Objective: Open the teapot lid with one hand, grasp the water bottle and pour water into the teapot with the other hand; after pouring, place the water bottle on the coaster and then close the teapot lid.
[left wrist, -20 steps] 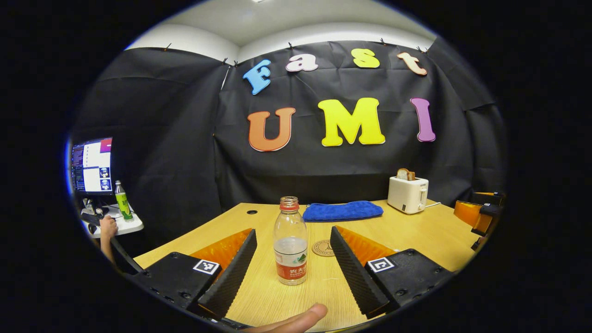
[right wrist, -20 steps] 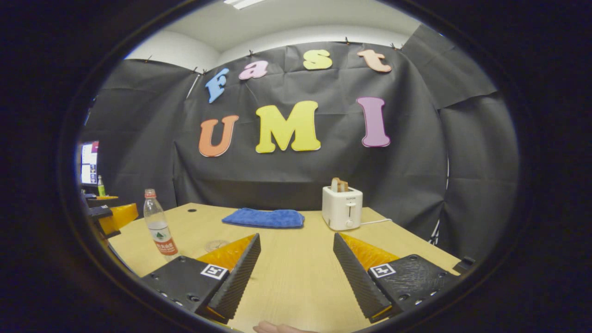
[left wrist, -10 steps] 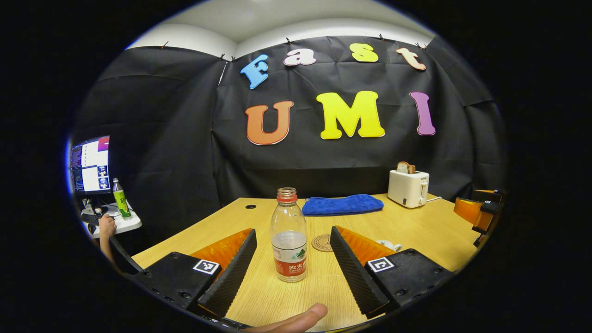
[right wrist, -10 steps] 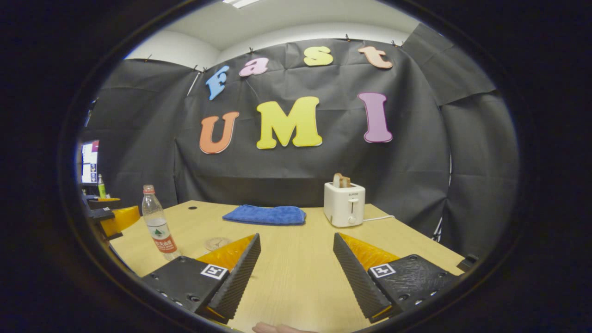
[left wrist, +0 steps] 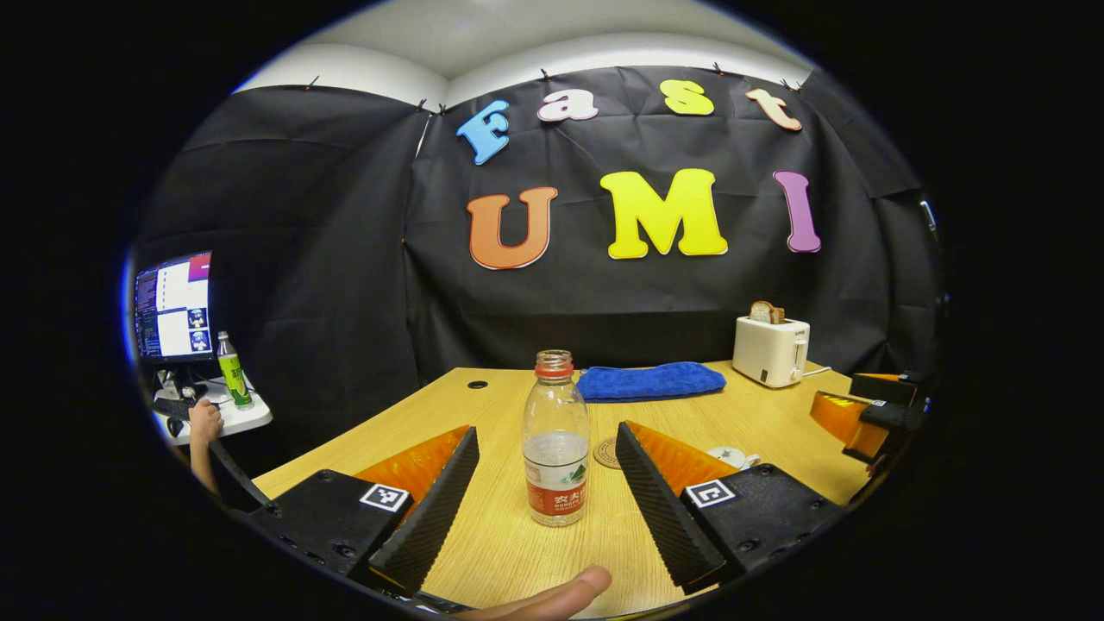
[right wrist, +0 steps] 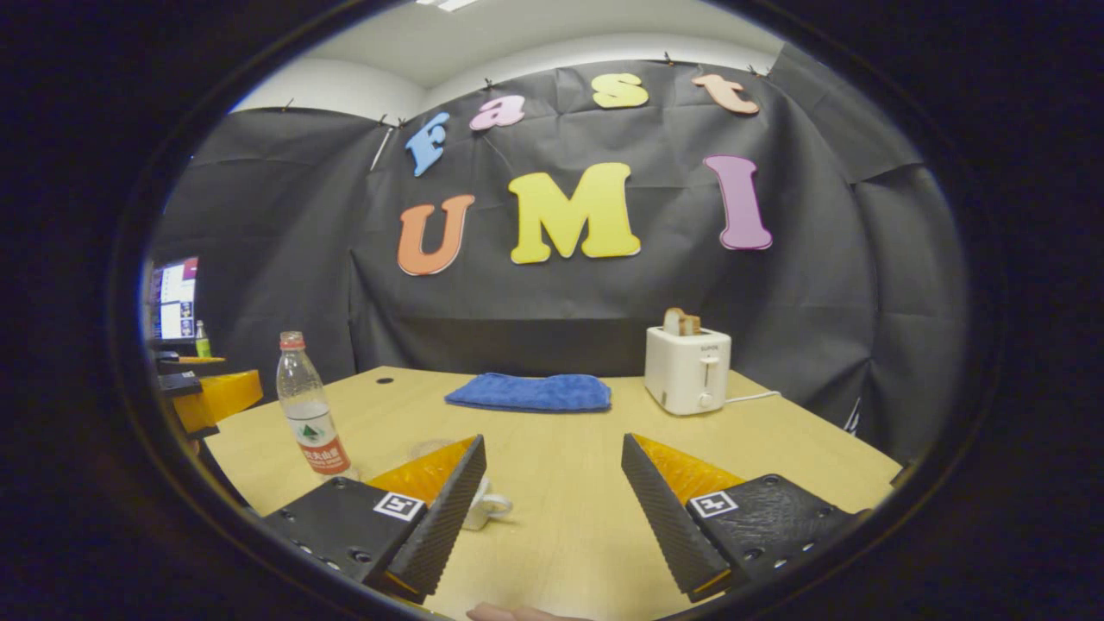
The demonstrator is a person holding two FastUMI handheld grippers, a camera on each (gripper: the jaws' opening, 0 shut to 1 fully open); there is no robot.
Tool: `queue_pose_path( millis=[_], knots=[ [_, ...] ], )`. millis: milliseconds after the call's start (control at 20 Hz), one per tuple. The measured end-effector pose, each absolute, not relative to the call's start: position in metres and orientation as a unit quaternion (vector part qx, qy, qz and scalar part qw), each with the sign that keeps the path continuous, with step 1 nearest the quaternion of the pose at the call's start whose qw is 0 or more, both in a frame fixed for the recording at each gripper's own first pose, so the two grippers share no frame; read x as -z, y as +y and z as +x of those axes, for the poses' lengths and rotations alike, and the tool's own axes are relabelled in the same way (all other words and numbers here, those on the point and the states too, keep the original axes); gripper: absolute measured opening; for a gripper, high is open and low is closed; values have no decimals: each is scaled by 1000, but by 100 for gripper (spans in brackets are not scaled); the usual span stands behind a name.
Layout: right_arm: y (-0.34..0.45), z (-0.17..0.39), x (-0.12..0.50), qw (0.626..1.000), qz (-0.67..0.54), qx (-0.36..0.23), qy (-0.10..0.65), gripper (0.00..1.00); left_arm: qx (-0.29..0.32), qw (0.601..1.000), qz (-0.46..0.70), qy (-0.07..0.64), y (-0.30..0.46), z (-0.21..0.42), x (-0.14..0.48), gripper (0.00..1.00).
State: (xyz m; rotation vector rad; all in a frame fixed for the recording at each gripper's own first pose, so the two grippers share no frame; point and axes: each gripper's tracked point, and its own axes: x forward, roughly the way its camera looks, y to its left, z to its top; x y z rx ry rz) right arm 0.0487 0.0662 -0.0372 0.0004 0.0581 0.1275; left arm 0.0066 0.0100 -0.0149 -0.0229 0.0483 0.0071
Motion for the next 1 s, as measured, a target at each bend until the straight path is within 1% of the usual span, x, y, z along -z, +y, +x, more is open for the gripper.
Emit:
queue_pose_path(
  millis=[50, 100, 250, 350, 400, 450, 500, 600, 650, 700, 750, 800, 850, 1000],
  knots=[
    [76, 55, 41, 997, 3, -71, 32, 93, -7, 1000, -7, 24, 13, 6, 14, 100],
    [87, 60, 46, 996, 6, -77, 36, 95, -10, 1000, -2, 22, 16, 7, 14, 100],
    [112, 74, 61, 995, 2, -86, 47, 95, -18, 999, 6, 26, 24, 7, 16, 100],
    [124, 84, 71, 995, -11, -84, 53, 96, -19, 999, 0, 33, 26, 9, 21, 100],
    [129, 88, 76, 995, -17, -83, 55, 92, -20, 999, -4, 39, 27, 10, 23, 100],
    [132, 93, 82, 995, -22, -76, 60, 95, -20, 999, -9, 45, 29, 11, 27, 100],
    [131, 97, 87, 995, -24, -67, 64, 96, -20, 998, -13, 49, 29, 12, 29, 100],
    [139, 105, 94, 995, -30, -61, 68, 95, -22, 998, -18, 53, 32, 12, 31, 100],
    [140, 109, 96, 996, -35, -56, 67, 90, -22, 998, -19, 52, 33, 13, 31, 100],
    [141, 112, 97, 996, -37, -53, 67, 81, -21, 998, -19, 51, 33, 14, 31, 100],
    [143, 115, 98, 995, -36, -56, 69, 75, -18, 998, -19, 52, 31, 16, 33, 100],
    [145, 117, 102, 995, -34, -57, 74, 64, -17, 998, -21, 54, 31, 16, 35, 100],
    [147, 118, 104, 995, -31, -59, 77, 60, -16, 998, -23, 56, 31, 18, 37, 100],
    [148, 122, 106, 995, -34, -59, 76, 28, -13, 997, -28, 64, 28, 20, 43, 100]
  ],
)
